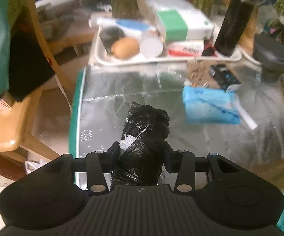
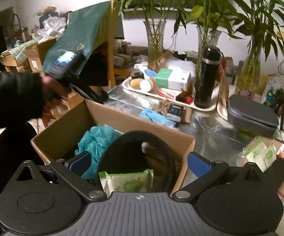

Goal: Organize soft objects
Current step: 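Carry the black bag over the box and open the left tool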

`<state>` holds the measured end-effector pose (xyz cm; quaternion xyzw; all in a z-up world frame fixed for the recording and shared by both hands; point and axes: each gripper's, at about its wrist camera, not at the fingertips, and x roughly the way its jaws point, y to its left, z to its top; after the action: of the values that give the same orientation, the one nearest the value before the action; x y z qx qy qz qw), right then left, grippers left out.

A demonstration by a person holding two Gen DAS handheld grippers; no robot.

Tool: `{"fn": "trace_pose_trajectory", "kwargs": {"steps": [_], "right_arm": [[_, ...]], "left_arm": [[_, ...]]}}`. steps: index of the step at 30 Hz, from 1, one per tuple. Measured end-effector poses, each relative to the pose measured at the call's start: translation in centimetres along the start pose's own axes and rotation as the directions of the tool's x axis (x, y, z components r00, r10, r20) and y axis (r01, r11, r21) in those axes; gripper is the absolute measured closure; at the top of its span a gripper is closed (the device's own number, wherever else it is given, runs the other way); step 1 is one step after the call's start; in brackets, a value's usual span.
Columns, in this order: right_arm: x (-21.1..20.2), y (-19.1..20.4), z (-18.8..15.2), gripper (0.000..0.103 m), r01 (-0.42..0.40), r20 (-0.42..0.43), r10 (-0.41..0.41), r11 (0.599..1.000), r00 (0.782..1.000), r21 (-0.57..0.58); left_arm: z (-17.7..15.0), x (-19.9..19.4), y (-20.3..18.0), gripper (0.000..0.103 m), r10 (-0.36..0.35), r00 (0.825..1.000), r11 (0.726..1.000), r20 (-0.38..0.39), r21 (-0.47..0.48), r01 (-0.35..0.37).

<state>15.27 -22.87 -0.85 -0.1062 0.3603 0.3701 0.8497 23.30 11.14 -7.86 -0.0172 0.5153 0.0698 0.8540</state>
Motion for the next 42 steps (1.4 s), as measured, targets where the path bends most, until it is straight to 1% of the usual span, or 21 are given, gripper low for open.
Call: {"fn": "trace_pose_trajectory", "kwargs": {"steps": [5, 9, 14, 19, 21, 26, 31, 33, 35, 36, 37, 39, 42], "right_arm": [[0.4, 0.4, -0.2, 0.0, -0.001, -0.028, 0.0, 1.0, 1.0, -0.019], [0.1, 0.9, 0.2, 0.0, 0.009, -0.033, -0.011, 0.999, 0.999, -0.047], [-0.6, 1.1, 0.9, 0.0, 0.014, -0.017, -0.014, 1.0, 1.0, -0.023], [-1.0, 1.9, 0.9, 0.0, 0.018, -0.009, -0.019, 0.999, 1.0, -0.028], [-1.2, 2.3, 0.8, 0.0, 0.018, -0.008, -0.019, 0.999, 1.0, -0.042], [-1.8, 2.9, 0.6, 0.0, 0.022, -0.007, -0.022, 0.998, 1.0, -0.056], [-2.2, 3.1, 0.5, 0.0, 0.029, -0.01, -0.03, 0.998, 1.0, -0.06], [-2.3, 3.1, 0.4, 0.0, 0.027, -0.01, -0.027, 0.998, 1.0, -0.059], [-2.6, 3.1, 0.3, 0.0, 0.027, -0.009, -0.027, 0.998, 1.0, -0.054], [-2.6, 3.0, 0.3, 0.0, 0.027, -0.009, -0.028, 0.998, 1.0, -0.051], [-2.6, 3.0, 0.3, 0.0, 0.03, -0.01, -0.03, 0.998, 0.999, -0.048], [-2.8, 2.8, 0.2, 0.0, 0.037, -0.011, -0.037, 0.998, 0.999, -0.044], [-3.1, 2.6, 0.1, 0.0, 0.044, -0.008, -0.044, 0.998, 0.999, -0.038]], "left_arm": [[-0.3, -4.8, -0.4, 0.06, -0.012, 0.998, 1.0, 0.061, -0.016, 0.013], [-1.1, -8.1, -1.0, 0.06, -0.042, 0.995, 0.998, 0.095, -0.04, 0.046], [-2.4, -11.7, -2.6, 0.06, -0.104, 0.989, 0.994, 0.108, -0.034, 0.108], [-3.7, -13.9, -4.2, 0.06, -0.169, 0.98, 0.985, 0.1, -0.024, 0.173], [-4.3, -14.4, -4.7, 0.06, -0.194, 0.977, 0.98, 0.091, -0.025, 0.197], [-5.5, -14.4, -5.7, 0.06, -0.265, 0.963, 0.961, 0.056, -0.068, 0.268], [-6.3, -13.5, -6.6, 0.059, -0.284, 0.958, 0.952, 0.026, -0.11, 0.285], [-6.6, -13.1, -6.8, 0.059, -0.309, 0.951, 0.942, 0.037, -0.125, 0.311], [-7.0, -12.8, -6.9, 0.057, -0.296, 0.953, 0.942, 0.056, -0.15, 0.302], [-7.3, -12.8, -7.0, 0.053, -0.283, 0.957, 0.944, 0.065, -0.16, 0.29], [-7.4, -12.8, -7.2, 0.045, -0.275, 0.959, 0.946, 0.067, -0.159, 0.283], [-7.8, -13.0, -7.5, 0.038, -0.273, 0.959, 0.949, 0.069, -0.144, 0.281], [-8.2, -13.5, -7.6, 0.035, -0.261, 0.962, 0.953, 0.083, -0.139, 0.27]]}}
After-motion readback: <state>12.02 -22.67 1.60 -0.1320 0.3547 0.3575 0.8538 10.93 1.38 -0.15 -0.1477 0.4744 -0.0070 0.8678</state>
